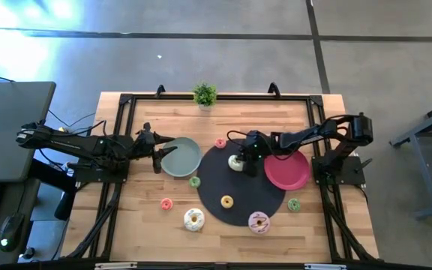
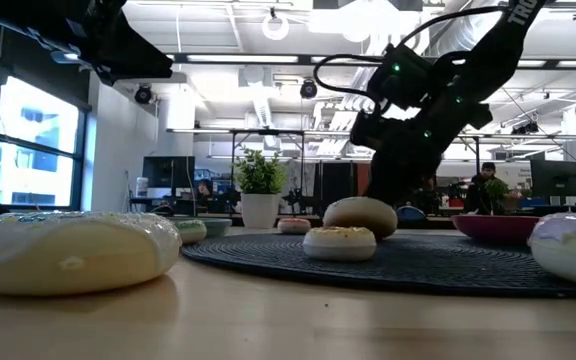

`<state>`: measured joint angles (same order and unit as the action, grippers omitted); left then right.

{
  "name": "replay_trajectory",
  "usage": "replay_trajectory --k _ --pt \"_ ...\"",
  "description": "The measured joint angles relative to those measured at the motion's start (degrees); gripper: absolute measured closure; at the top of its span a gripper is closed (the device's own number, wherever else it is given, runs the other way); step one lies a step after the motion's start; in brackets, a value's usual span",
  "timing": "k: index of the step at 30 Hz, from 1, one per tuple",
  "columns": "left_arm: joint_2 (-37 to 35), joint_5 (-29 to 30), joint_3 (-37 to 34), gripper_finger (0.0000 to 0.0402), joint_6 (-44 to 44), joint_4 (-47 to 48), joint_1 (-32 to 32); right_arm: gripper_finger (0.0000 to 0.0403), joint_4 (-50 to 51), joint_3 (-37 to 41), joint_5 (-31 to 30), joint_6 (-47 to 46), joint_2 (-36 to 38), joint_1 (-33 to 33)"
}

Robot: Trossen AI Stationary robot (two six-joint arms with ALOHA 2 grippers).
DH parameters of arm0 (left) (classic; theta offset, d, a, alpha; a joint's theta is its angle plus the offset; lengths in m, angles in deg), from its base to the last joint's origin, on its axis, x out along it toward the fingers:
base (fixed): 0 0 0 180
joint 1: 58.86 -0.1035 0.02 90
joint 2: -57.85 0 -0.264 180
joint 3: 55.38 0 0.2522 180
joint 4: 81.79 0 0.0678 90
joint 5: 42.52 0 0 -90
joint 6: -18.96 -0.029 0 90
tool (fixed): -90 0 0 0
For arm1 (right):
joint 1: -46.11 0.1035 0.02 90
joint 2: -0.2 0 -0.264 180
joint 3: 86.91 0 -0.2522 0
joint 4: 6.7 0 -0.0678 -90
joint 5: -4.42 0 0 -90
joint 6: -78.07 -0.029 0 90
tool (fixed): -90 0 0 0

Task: Pick & Place donuts
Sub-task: Put the large blue donut on the red plate

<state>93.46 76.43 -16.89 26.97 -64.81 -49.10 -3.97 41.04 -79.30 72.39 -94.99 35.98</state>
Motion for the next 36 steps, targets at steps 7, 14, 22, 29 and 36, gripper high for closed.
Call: replay_trajectory --k 7,14,22,29,36 --pt "0.00 0.02 0.00 0.0252 0.00 -0.07 0.00 0.0395 21.46 -5.10 -8.38 -0.50 9.79 1.29" --pt "-0.02 0.17 0.00 0.0252 0.00 -0.07 0.00 0.0388 50.20 -7.87 -27.01 -11.17 22.06 5.92" --pt "-0.02 0.20 -0.02 0.0252 0.00 -0.07 0.00 0.0393 60.33 2.75 -30.12 -31.88 31.31 11.03" --pt "-0.02 0.22 -0.02 0.0252 0.02 -0.09 0.00 0.0399 51.69 10.56 -31.93 -32.52 32.16 12.17" --pt "-0.02 0.70 -0.02 0.0252 0.01 -0.09 0.00 0.0355 41.37 14.57 -31.90 -26.29 32.12 10.33"
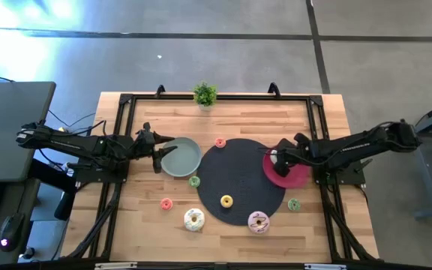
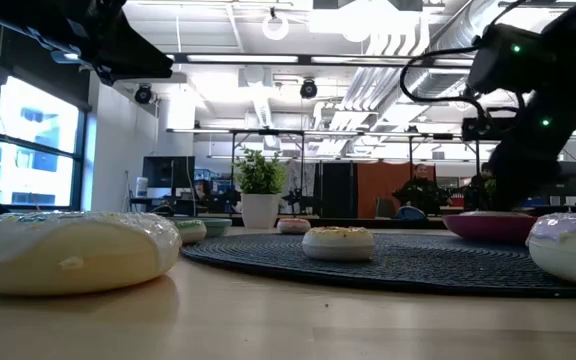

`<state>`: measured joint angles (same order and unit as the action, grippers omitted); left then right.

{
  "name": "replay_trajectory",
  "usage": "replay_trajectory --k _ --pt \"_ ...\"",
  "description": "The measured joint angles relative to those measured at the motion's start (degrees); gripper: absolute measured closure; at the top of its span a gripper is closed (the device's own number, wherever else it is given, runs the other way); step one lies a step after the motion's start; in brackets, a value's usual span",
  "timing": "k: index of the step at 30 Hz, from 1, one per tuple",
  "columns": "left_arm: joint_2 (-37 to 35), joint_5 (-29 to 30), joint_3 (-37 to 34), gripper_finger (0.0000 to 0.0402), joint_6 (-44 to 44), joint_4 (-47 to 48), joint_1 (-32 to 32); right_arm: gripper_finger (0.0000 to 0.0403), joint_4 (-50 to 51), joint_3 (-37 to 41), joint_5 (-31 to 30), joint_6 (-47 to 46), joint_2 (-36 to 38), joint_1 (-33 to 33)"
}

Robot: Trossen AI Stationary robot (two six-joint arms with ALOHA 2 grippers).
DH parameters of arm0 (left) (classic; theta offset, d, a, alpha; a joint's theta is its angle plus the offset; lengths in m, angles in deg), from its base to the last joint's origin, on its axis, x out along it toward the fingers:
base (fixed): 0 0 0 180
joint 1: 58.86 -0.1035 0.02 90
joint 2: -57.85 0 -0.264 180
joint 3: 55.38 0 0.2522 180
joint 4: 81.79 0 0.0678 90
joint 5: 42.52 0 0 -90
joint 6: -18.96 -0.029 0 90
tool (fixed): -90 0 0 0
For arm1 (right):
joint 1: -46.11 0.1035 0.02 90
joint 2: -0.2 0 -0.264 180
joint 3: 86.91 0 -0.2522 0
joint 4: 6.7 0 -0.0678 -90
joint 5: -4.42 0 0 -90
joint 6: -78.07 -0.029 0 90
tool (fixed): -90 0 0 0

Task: Pick & Place donuts
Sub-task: Put the large blue donut on the red plate, then put the large purple donut on the red plate

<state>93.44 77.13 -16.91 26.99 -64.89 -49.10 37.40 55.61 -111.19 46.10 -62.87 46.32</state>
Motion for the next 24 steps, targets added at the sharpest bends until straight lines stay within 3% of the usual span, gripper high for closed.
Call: replay_trajectory --k 6,12,20,24 --pt "0.00 1.00 0.00 0.0252 0.01 -0.04 0.00 0.0296 -9.63 0.12 -0.32 7.28 0.02 -1.80" --pt "0.00 1.00 0.00 0.0252 0.01 -0.04 0.00 0.0264 -9.88 -0.46 4.31 9.52 0.04 -1.99" --pt "0.00 1.03 0.00 0.0252 0.01 -0.11 0.00 0.0261 -10.99 -10.48 19.56 14.32 0.04 2.72" --pt "0.01 1.03 0.00 0.0252 0.01 -0.11 0.00 0.0261 -12.26 -14.31 26.87 11.49 -1.03 7.55"
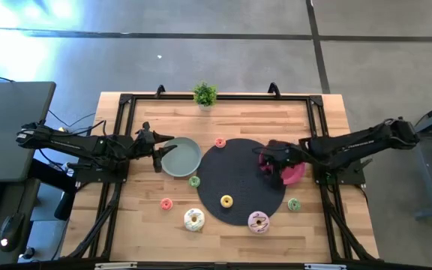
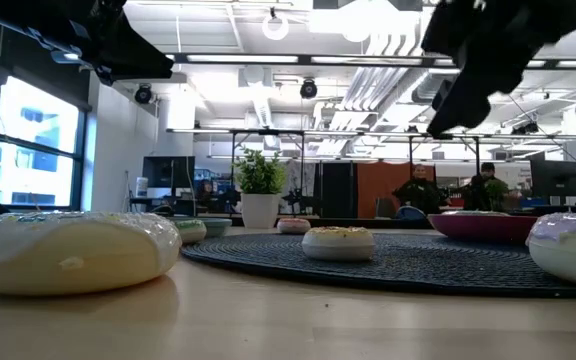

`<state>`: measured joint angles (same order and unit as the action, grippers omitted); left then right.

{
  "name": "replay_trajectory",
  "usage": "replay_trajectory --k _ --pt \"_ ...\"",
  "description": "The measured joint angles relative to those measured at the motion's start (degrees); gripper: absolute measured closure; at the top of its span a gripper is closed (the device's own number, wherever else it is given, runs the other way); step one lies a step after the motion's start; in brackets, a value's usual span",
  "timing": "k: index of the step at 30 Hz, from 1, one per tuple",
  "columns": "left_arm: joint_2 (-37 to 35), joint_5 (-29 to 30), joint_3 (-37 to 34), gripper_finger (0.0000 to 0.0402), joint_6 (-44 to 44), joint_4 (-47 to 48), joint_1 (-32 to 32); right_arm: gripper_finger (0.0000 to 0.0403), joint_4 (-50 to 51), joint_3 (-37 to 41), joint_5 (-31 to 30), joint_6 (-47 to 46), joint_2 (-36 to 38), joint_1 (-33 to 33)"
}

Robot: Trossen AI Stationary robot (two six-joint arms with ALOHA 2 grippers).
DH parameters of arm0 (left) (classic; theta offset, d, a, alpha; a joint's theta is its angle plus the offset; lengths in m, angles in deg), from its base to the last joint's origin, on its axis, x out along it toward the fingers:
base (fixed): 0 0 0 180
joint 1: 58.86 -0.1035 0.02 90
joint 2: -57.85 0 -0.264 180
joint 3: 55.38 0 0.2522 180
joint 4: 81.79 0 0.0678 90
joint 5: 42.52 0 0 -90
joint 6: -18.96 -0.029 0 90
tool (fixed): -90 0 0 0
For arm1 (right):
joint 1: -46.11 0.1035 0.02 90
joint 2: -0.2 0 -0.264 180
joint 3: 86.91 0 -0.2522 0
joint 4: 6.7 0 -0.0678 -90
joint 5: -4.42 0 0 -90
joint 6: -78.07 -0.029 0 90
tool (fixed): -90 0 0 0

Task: Pick & Place donuts
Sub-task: Put the large purple donut on the red plate

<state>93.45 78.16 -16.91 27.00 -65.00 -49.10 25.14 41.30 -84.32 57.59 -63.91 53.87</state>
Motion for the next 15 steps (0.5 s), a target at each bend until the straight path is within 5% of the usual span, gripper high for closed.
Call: replay_trajectory --k 15 --pt "0.01 -0.09 -0.02 0.0252 4.10 -0.09 0.00 0.0261 -16.46 -0.38 2.07 -12.55 -19.24 18.80"
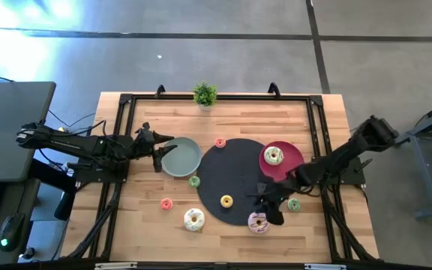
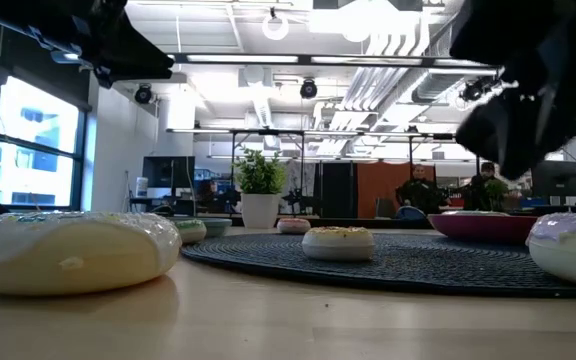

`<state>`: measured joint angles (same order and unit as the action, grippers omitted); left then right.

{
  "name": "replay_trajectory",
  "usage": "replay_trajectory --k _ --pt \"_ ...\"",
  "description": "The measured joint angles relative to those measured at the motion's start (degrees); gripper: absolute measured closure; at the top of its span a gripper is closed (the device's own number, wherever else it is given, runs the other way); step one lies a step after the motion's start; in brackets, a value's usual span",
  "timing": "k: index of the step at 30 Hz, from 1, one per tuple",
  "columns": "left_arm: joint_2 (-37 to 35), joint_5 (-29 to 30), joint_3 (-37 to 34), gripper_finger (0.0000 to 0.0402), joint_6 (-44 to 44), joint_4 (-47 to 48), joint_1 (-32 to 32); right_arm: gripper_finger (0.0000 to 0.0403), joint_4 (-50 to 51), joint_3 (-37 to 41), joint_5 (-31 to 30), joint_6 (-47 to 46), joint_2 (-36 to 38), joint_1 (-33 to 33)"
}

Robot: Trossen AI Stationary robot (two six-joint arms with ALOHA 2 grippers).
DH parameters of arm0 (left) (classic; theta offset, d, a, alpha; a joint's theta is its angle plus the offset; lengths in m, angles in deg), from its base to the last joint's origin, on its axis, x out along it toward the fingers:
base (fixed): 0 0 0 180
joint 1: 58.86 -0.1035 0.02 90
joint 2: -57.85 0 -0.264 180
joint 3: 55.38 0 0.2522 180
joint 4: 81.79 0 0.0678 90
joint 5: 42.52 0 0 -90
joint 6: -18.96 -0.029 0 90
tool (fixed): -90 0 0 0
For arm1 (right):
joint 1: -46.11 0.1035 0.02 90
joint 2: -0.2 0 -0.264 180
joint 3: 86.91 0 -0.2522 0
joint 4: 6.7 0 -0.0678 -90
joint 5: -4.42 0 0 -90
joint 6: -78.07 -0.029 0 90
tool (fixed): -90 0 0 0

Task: Pick & Place donuts
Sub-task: Put the large purple donut on the red plate

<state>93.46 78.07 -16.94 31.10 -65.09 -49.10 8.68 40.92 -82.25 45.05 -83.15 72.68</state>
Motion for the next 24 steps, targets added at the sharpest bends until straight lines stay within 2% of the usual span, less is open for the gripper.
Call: replay_trajectory --k 10,19,24 --pt "0.00 -0.02 0.00 0.0252 0.40 -0.10 0.00 0.0261 -6.28 -0.08 0.04 -2.13 -7.69 4.65" --pt "0.00 -0.07 0.00 0.0252 0.40 -0.26 0.00 0.0261 -4.75 -0.09 -4.54 -1.59 -8.37 5.09" --pt "0.00 -0.02 0.00 0.0252 0.40 -0.26 0.00 0.0259 -4.69 -0.07 -2.42 -3.08 -8.20 4.94"
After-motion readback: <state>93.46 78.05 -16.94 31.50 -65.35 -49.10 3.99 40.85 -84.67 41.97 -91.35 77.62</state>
